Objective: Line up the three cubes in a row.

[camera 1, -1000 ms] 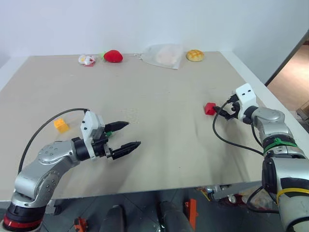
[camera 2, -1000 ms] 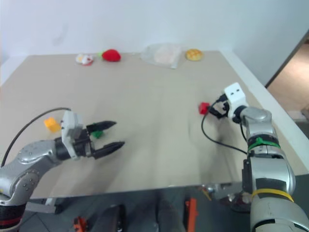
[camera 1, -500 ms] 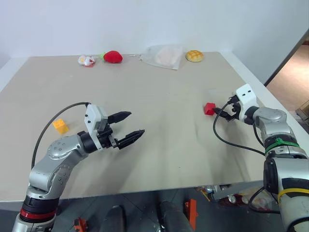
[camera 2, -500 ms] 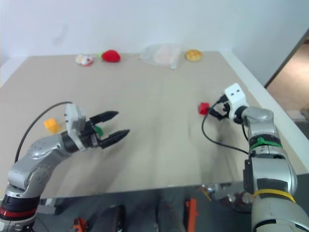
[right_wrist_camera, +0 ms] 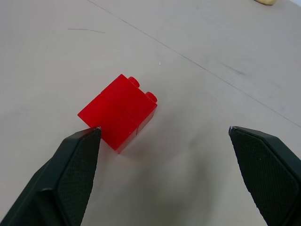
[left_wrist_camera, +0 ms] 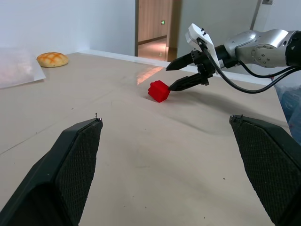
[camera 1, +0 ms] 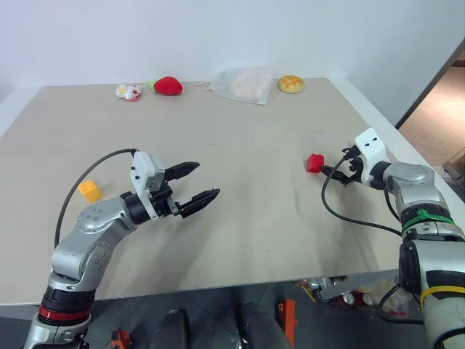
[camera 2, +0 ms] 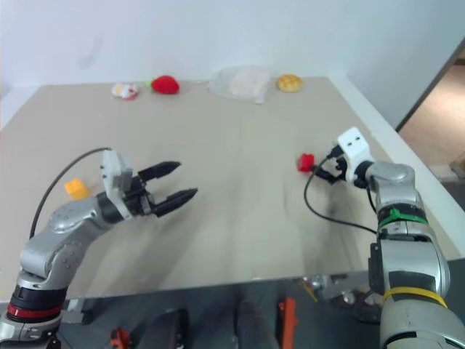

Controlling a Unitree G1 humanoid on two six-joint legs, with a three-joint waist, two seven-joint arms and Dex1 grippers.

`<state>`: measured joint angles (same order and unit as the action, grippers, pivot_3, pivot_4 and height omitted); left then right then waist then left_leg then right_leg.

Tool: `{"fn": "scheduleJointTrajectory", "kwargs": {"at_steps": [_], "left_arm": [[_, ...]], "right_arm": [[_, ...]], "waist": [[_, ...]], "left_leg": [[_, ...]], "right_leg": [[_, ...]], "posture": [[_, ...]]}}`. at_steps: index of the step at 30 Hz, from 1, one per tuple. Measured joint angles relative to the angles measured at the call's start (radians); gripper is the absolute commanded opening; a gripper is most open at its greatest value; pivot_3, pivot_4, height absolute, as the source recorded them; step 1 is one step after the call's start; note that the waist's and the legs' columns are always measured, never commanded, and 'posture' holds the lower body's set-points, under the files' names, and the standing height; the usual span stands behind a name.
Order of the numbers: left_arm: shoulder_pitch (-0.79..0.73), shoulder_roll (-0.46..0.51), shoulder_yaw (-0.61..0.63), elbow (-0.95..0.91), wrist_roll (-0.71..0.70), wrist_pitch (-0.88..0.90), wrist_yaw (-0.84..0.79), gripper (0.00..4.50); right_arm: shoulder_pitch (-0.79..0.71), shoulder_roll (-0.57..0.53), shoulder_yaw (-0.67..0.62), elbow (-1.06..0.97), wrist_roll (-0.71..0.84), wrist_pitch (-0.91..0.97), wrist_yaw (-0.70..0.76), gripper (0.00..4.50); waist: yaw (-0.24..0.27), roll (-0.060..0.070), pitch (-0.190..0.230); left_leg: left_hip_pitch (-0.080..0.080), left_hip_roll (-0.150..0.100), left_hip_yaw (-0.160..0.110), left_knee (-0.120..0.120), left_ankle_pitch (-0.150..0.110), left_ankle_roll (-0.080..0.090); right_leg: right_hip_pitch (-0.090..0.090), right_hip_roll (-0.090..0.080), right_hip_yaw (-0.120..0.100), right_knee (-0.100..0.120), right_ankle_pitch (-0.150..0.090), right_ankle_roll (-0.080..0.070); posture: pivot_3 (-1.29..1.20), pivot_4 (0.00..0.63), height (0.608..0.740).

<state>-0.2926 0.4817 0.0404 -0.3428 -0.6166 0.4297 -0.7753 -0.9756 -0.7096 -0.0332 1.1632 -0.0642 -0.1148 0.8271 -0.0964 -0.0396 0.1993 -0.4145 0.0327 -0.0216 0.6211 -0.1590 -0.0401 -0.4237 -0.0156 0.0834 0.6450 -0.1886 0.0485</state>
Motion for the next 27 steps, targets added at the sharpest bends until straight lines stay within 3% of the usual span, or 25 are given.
{"fn": "scheduleJointTrajectory", "kwargs": {"at_steps": [11,21,25,27], "left_arm": [[-0.001,-0.016,0.0,0.011,0.0,-0.01,0.002,4.47],[-0.002,-0.025,0.0,0.011,0.0,-0.01,0.003,4.47],[-0.002,-0.025,0.0,0.011,-0.001,-0.01,0.003,4.47],[-0.002,-0.025,0.001,0.011,-0.003,-0.009,0.003,4.47]], "right_arm": [[0.016,-0.003,0.007,-0.016,0.0,-0.003,-0.001,4.5],[0.072,-0.011,0.096,-0.061,-0.079,-0.035,-0.015,4.5],[0.073,-0.033,0.088,-0.083,-0.047,0.003,0.079,4.5],[0.077,-0.057,0.06,-0.122,0.013,0.057,0.198,4.5]], "waist": [[0.0,0.0,0.0],[-0.003,-0.006,-0.003],[-0.003,-0.006,-0.003],[-0.002,-0.005,-0.002]], "left_leg": [[0.0,0.0,0.0,0.0,0.0,0.0],[0.005,-0.002,0.0,0.0,0.0,0.0],[0.005,-0.003,0.0,-0.002,0.0,0.0],[0.004,-0.003,0.0,-0.003,0.0,0.0]], "right_leg": [[0.0,0.0,0.0,0.0,0.0,0.0],[0.004,-0.001,0.002,0.0,0.0,0.0],[0.003,-0.001,0.002,0.0,-0.001,0.001],[0.002,-0.001,0.002,0.0,-0.001,0.002]], "posture": [[0.0,0.15,0.74],[0.0,0.15,0.74],[0.0,0.15,0.74],[0.0,0.15,0.74]]}}
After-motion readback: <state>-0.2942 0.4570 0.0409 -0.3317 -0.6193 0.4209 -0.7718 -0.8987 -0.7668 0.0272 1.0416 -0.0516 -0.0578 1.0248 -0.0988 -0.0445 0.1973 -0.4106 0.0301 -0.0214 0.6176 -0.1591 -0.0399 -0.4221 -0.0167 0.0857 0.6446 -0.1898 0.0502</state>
